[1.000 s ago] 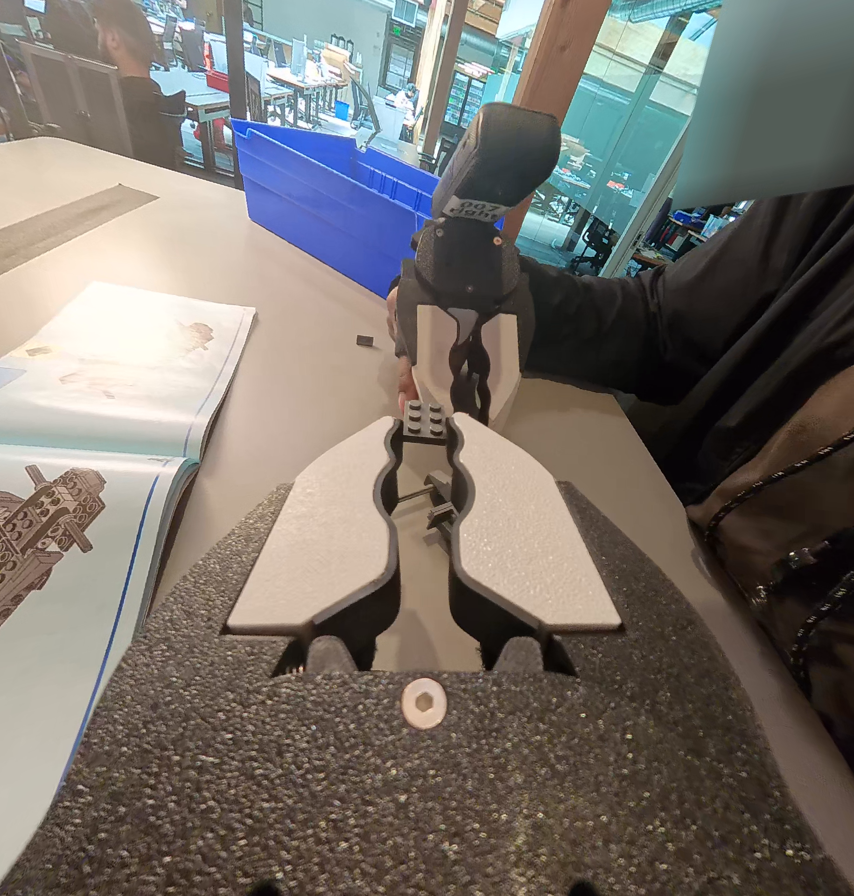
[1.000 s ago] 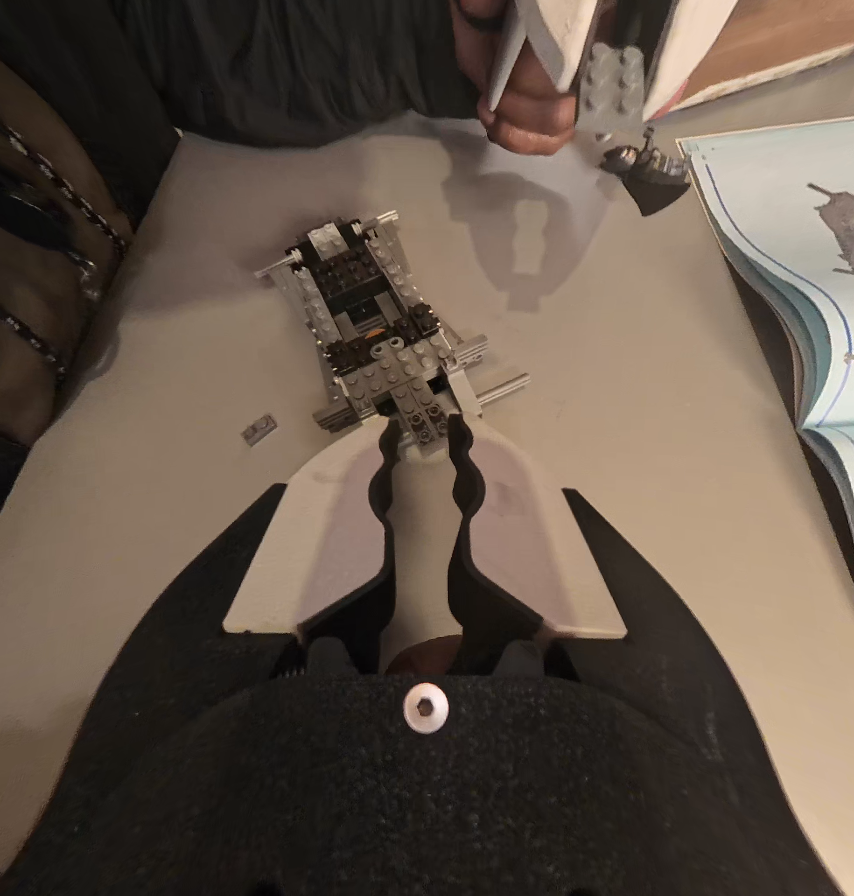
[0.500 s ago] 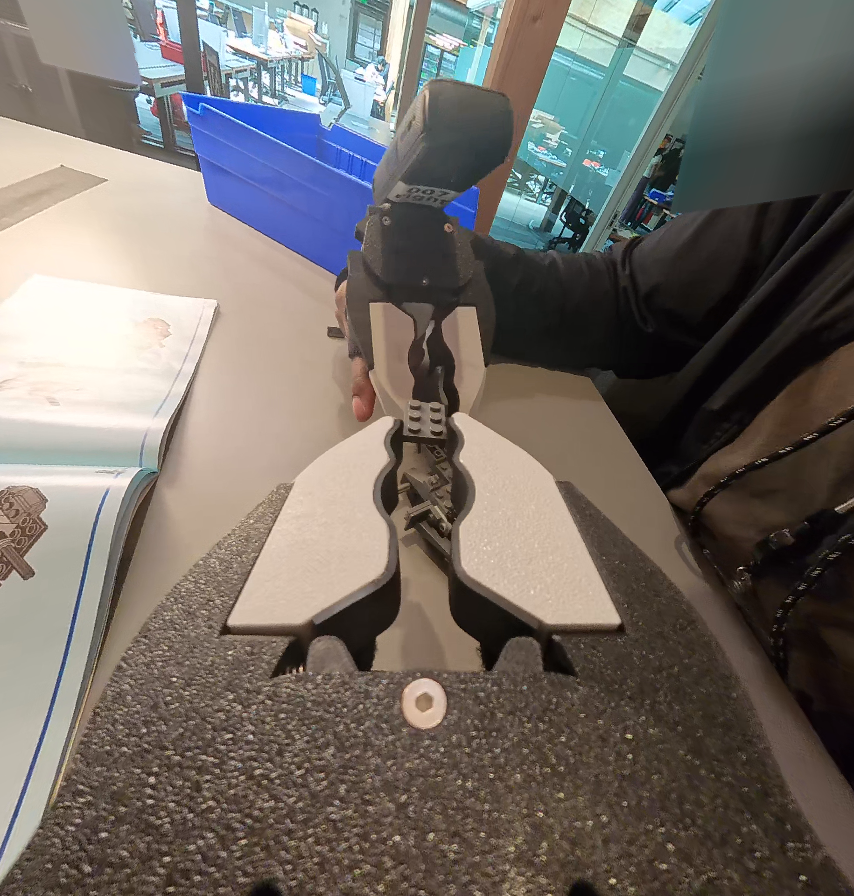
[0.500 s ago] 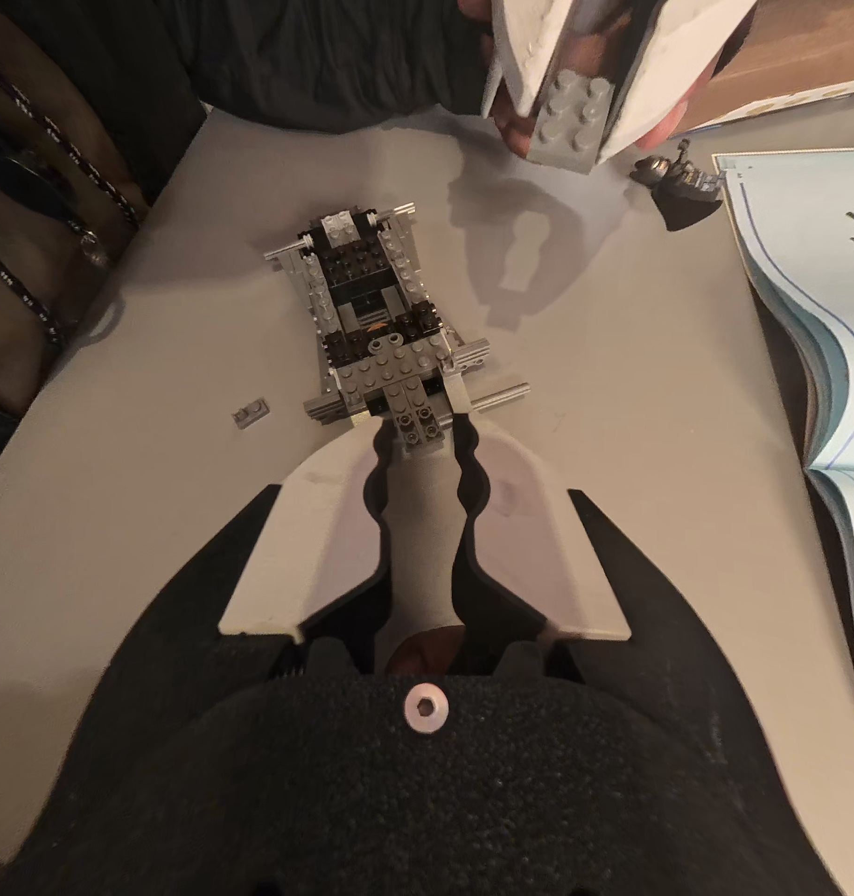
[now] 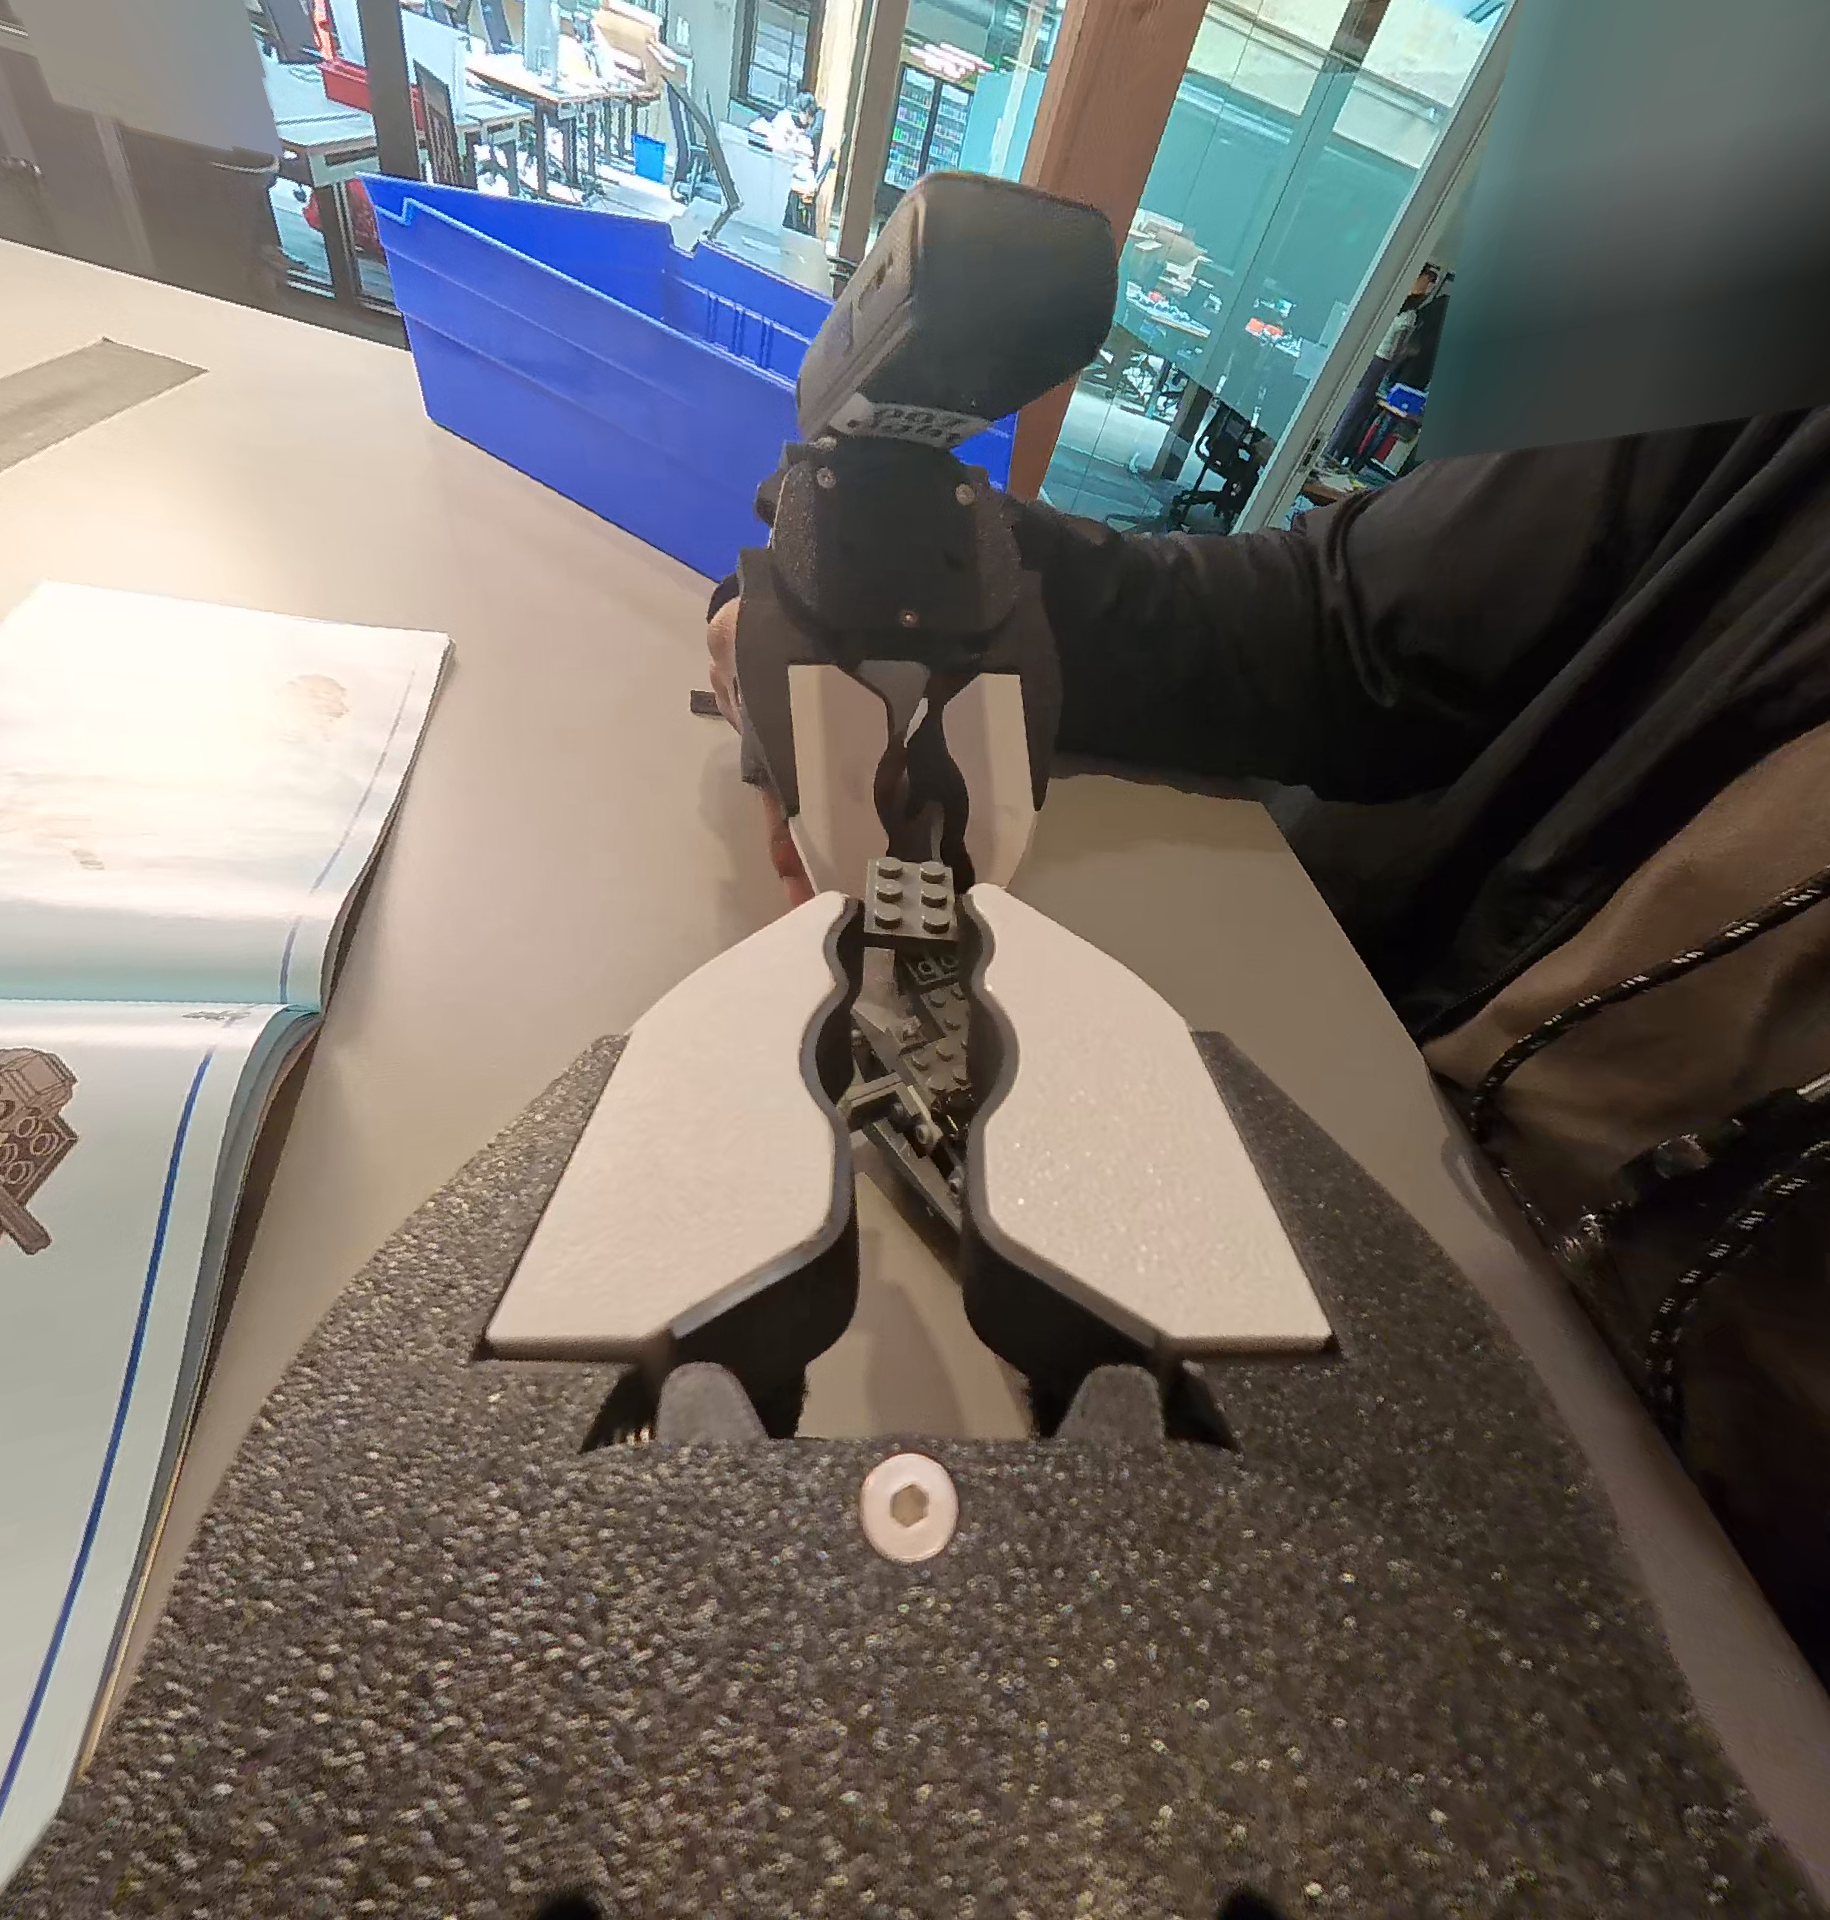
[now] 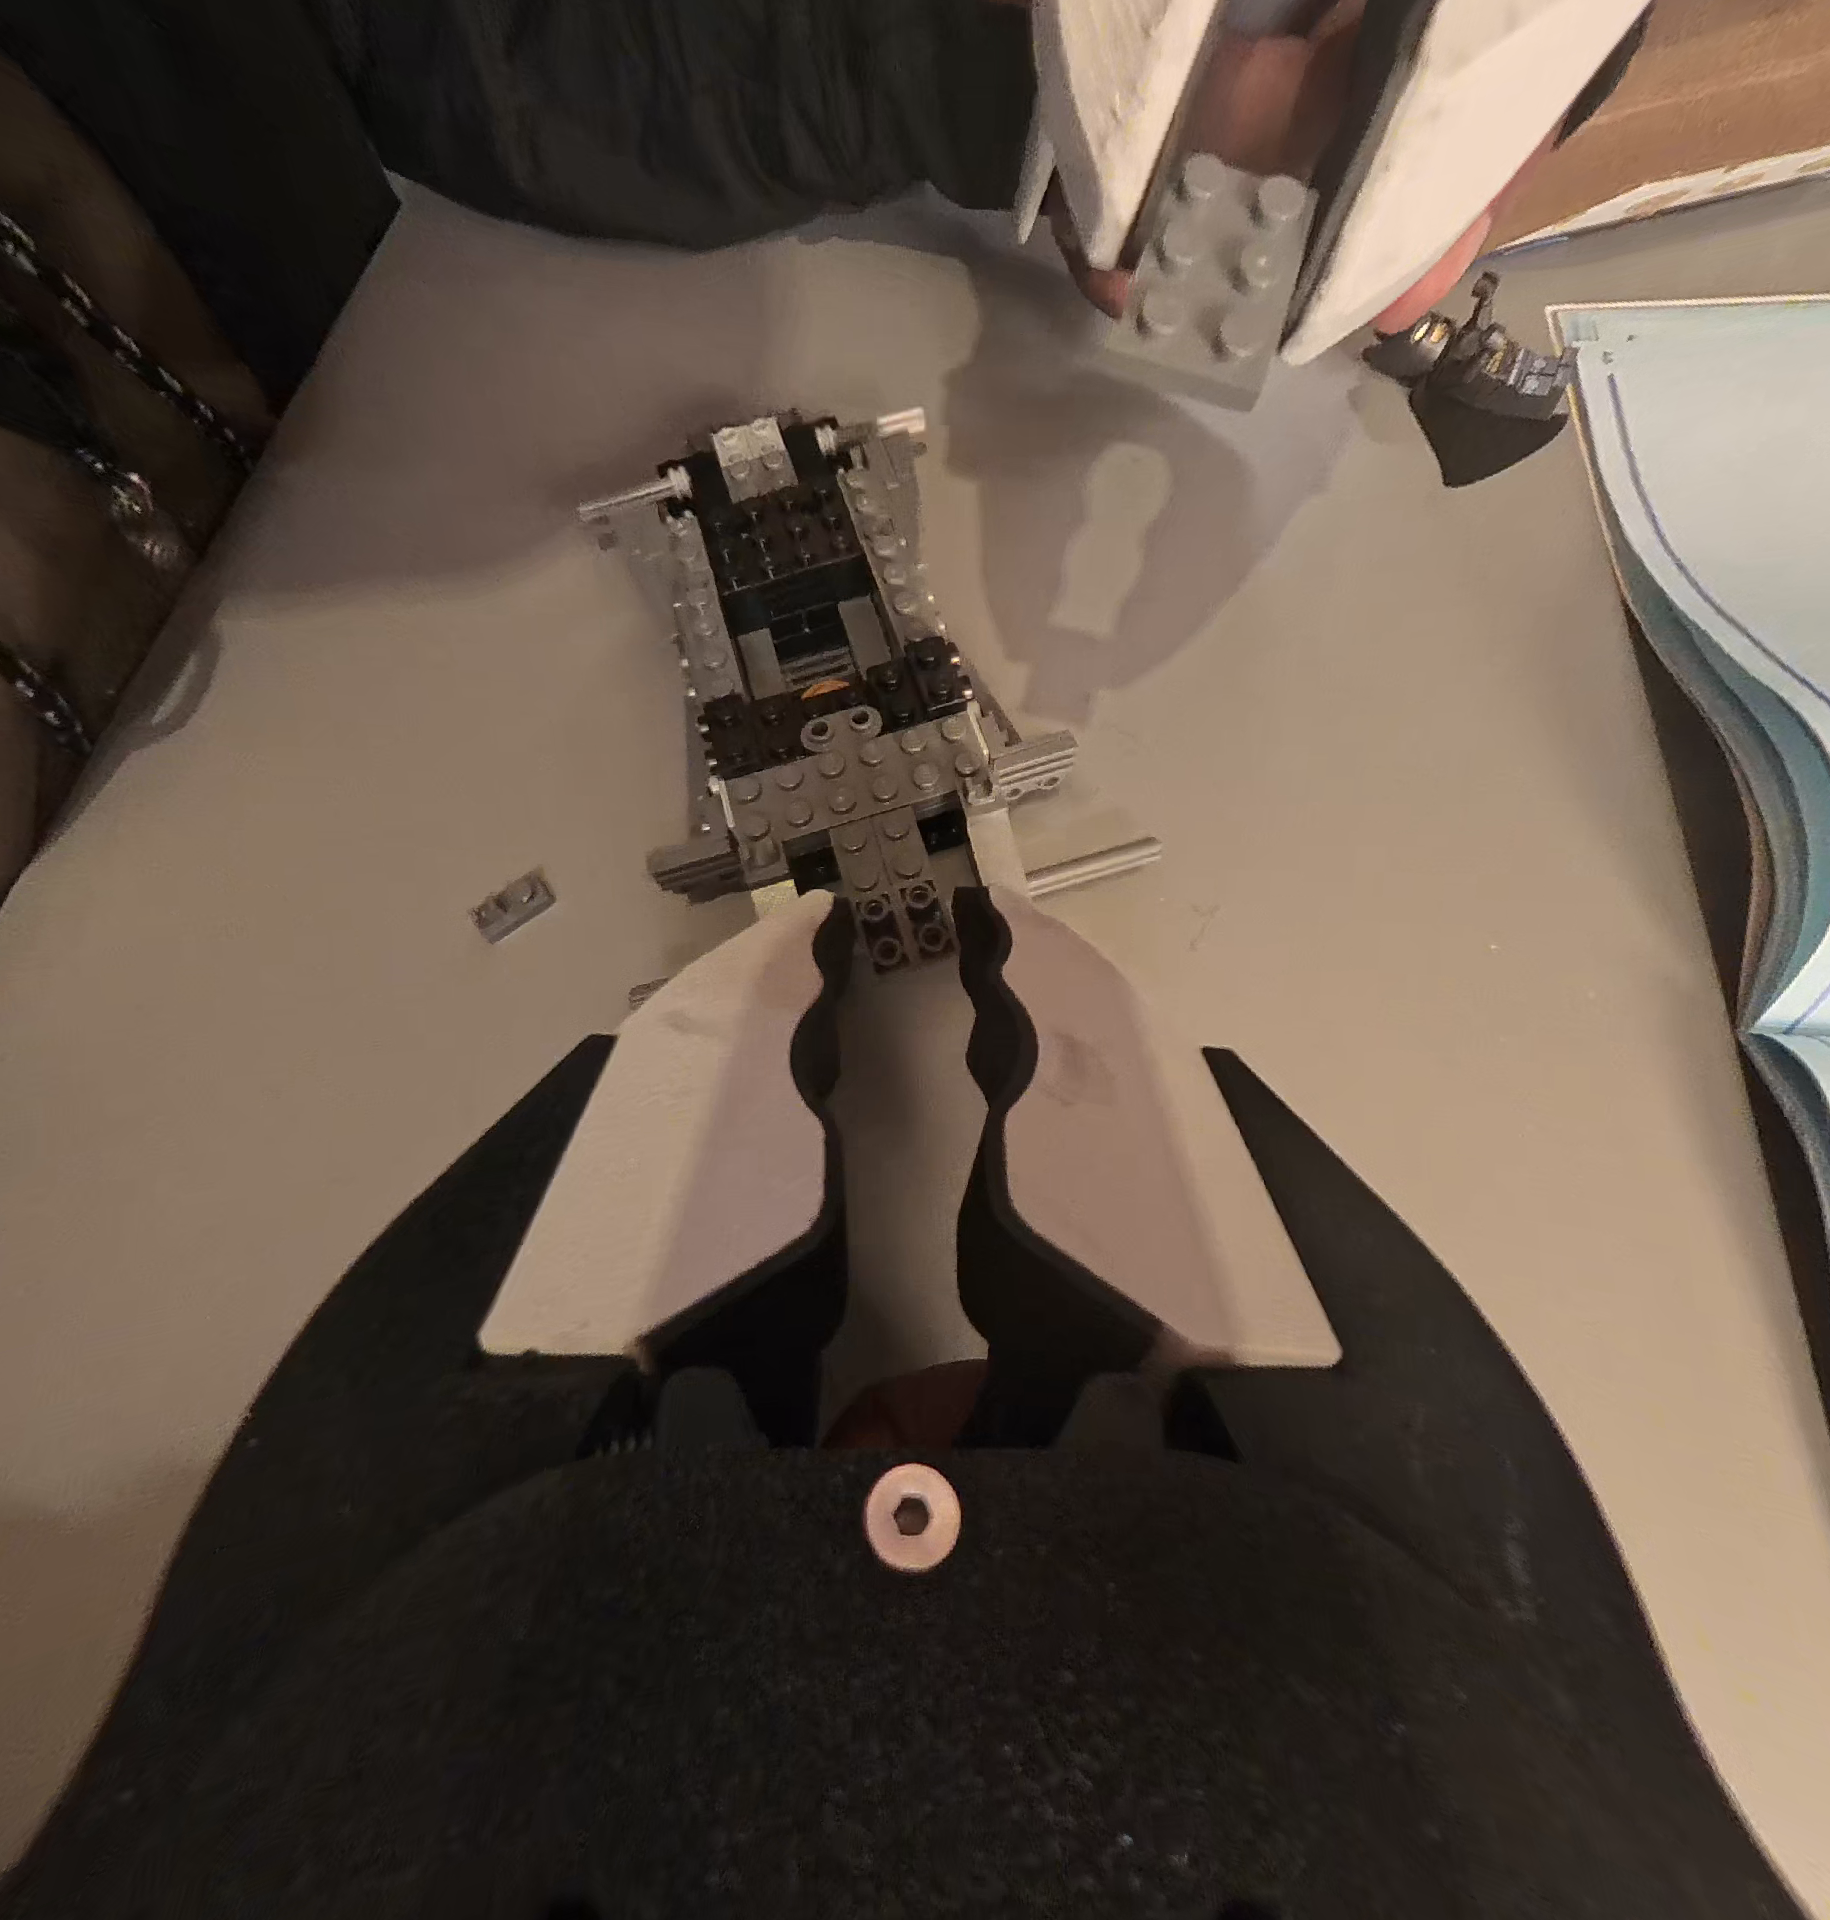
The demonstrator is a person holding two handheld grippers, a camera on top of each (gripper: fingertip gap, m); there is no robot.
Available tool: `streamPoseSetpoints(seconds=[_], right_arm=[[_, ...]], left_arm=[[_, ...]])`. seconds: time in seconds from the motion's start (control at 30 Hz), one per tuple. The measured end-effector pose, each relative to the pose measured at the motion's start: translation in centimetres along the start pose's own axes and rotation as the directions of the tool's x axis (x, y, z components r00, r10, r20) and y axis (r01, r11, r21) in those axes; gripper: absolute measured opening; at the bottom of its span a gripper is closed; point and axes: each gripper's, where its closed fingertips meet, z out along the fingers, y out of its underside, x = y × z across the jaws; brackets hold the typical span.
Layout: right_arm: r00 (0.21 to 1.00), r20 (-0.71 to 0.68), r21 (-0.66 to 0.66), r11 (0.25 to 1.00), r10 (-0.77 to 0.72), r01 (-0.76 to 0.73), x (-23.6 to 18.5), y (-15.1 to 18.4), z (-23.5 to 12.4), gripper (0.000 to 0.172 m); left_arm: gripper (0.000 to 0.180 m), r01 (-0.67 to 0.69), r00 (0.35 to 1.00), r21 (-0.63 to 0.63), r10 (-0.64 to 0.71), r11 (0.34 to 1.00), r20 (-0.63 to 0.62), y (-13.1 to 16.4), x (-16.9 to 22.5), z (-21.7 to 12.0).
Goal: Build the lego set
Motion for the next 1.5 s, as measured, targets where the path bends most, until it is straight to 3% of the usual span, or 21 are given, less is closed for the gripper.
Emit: streamPoseSetpoints(seconds=[0.13, 0.4, 1.5], right_arm=[[0.998, -0.062, 0.072, 0.997, 0.006, -0.001, 0.5, -1.1, -0.5, 0.019], [0.987, -0.159, 0.077, 0.996, -0.022, 0.035, 1.0, -1.6, -0.8, 0.018], [0.986, -0.167, 0.074, 0.997, -0.008, 0.020, 1.2, -1.0, -0.7, 0.018]], left_arm=[[0.017, -0.012, 1.000, 0.005, 0.012, 1.000, 0.014, -0.2, -0.1, -0.1], [0.017, -0.033, 0.999, -0.021, 0.033, 0.999, 0.036, 0.0, -0.2, -0.1], [0.017, -0.074, 0.995, -0.147, 0.083, 0.986, 0.054, 1.5, 0.2, 1.2]])
